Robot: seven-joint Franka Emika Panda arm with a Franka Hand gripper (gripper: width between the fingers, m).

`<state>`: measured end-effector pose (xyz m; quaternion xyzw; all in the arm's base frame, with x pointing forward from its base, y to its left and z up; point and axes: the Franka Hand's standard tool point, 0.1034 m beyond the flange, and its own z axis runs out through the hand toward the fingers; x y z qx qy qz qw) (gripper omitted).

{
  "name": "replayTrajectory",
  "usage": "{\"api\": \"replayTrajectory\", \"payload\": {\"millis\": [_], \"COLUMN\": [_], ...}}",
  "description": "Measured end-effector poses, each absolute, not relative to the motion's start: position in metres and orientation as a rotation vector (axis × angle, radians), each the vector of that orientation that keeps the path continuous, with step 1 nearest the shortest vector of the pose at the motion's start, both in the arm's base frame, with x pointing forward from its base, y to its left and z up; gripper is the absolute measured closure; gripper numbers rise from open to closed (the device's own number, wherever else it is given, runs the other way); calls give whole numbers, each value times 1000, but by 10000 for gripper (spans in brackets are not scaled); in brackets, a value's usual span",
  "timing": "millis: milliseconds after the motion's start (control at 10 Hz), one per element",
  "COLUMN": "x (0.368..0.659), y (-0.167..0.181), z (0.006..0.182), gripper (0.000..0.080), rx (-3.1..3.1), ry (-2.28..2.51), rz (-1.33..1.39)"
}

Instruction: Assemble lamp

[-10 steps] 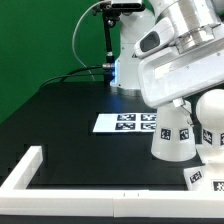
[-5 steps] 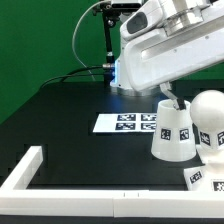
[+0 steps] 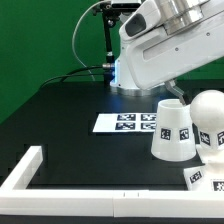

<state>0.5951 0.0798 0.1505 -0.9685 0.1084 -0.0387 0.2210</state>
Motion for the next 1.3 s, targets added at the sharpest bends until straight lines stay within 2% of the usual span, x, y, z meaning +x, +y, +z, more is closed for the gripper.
{"api": "replayTrajectory", "payload": {"millis": [300,600,1100,1200,1300], "x": [586,589,589,594,605], "y": [56,77,73,64,60], "z": [153,158,158,163,177], "gripper": [101,101,101,101,101], "rx": [-2746,-2827,-2827,-2878,-2933], "ry": [117,-74,-64,-178,-300], "rz": [-20,-53,-53,-74,-110]}}
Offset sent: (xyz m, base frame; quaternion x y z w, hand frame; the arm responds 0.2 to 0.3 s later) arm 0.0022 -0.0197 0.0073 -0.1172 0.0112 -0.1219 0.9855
